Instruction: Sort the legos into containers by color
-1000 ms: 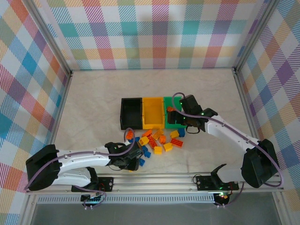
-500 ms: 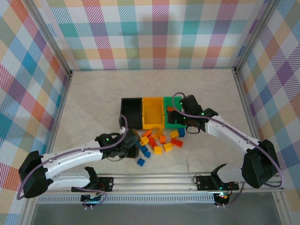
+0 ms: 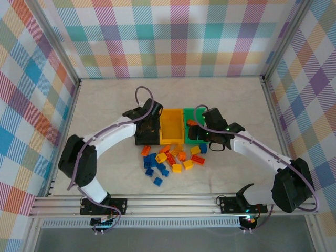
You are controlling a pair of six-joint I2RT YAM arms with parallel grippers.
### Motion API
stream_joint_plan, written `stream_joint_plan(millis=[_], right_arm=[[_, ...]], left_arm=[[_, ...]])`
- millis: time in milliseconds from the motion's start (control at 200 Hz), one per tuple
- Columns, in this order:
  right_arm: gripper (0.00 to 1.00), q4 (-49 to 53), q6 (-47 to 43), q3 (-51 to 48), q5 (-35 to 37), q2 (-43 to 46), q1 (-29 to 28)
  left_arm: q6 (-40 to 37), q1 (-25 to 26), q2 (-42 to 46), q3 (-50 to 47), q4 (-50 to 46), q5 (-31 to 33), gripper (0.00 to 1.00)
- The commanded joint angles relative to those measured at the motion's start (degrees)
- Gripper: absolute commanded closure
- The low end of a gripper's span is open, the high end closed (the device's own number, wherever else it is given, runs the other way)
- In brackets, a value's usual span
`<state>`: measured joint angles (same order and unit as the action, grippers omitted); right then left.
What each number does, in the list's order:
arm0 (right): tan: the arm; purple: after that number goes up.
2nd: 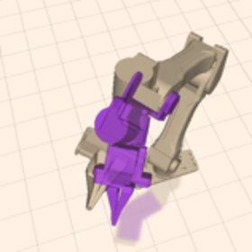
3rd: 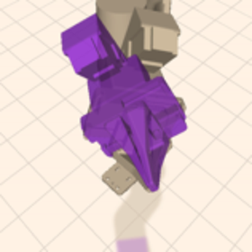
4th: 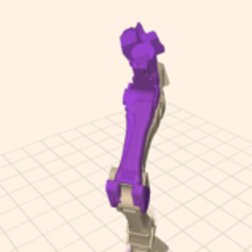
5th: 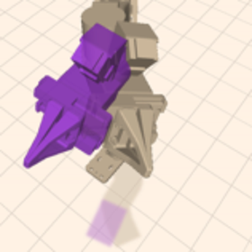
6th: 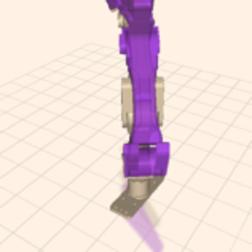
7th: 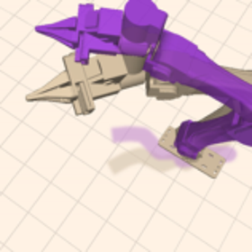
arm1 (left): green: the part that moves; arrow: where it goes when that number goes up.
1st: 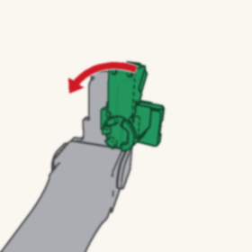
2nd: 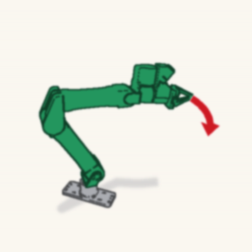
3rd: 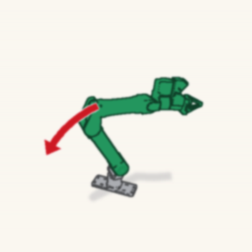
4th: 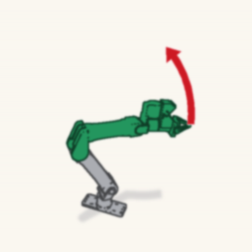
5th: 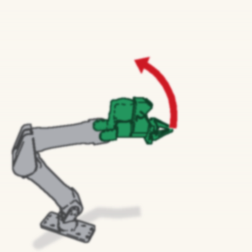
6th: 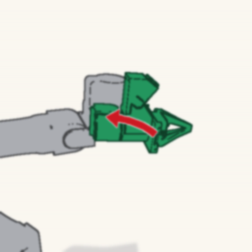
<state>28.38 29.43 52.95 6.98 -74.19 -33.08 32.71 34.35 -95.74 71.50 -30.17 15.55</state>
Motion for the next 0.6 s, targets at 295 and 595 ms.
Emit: stream_joint_plan(millis=[295, 595], right_arm=[[0.11, 2.6, 3.4, -5.6, -4.6, 5.7, -0.4], [0.13, -1.4, 3.7, -8.0, -14.1, 5.8, -1.7]], left_arm=[[-0.4, -3.5, -4.6, 5.5, 0.2, 0.7, 0.42], [1.4, -3.1, 5.8, 3.9, 2.0, -5.5, 0.06]])
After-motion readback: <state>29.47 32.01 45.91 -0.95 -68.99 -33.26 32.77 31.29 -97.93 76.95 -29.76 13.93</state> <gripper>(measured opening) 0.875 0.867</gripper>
